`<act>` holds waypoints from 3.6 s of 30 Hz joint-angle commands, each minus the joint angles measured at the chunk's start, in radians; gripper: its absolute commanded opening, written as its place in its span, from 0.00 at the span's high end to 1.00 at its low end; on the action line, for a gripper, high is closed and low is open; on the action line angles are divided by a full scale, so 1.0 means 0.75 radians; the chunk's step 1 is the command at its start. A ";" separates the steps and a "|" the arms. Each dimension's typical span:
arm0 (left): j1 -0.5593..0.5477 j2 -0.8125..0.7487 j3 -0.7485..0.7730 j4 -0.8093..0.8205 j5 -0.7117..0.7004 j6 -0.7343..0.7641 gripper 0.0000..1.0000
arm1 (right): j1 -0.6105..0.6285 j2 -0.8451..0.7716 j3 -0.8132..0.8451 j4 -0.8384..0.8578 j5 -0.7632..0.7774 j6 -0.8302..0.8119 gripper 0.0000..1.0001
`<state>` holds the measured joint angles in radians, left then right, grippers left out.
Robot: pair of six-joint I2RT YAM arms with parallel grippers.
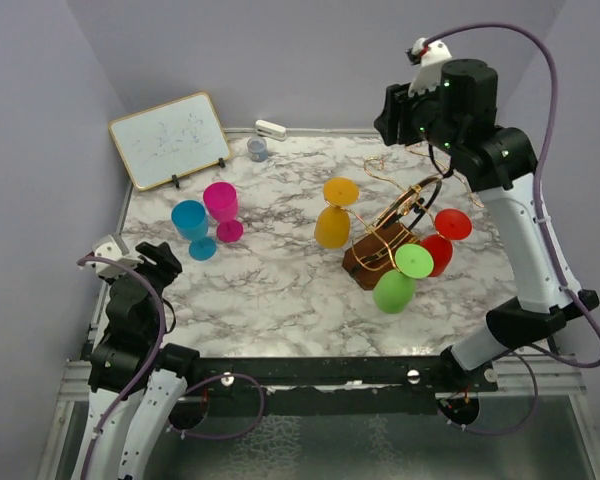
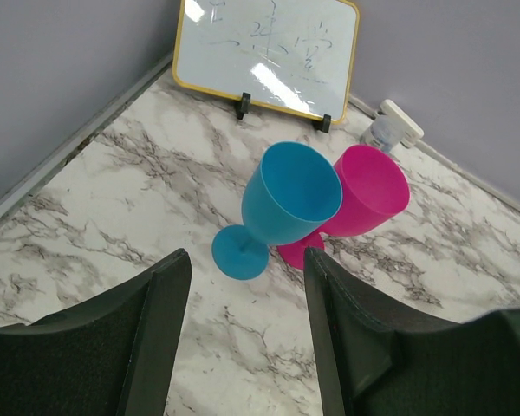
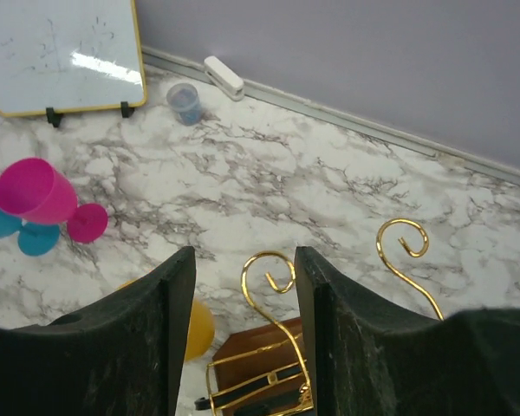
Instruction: Take the wine glass off the wine glass rack
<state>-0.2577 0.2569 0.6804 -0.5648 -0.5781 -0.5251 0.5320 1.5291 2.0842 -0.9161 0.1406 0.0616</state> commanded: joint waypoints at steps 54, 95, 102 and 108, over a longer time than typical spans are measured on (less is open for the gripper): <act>-0.078 0.070 0.027 -0.022 0.051 0.047 0.43 | -1.421 -1.347 -1.731 0.400 -0.976 1.105 0.51; -0.082 0.103 0.024 -0.019 0.065 0.041 0.43 | -1.421 -1.456 -1.712 0.380 -0.931 1.362 0.99; -0.082 0.104 0.024 -0.019 0.065 0.043 0.43 | -1.421 -1.458 -1.744 0.404 -1.017 1.420 0.99; -0.082 0.105 0.023 -0.019 0.065 0.044 0.43 | -1.420 -1.449 -1.713 0.351 -1.044 1.390 0.99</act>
<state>-0.3161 0.3305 0.6804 -0.5781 -0.5461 -0.5022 -0.5312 0.4446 0.7734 -0.6308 -0.6041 1.1065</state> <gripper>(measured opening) 0.573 0.018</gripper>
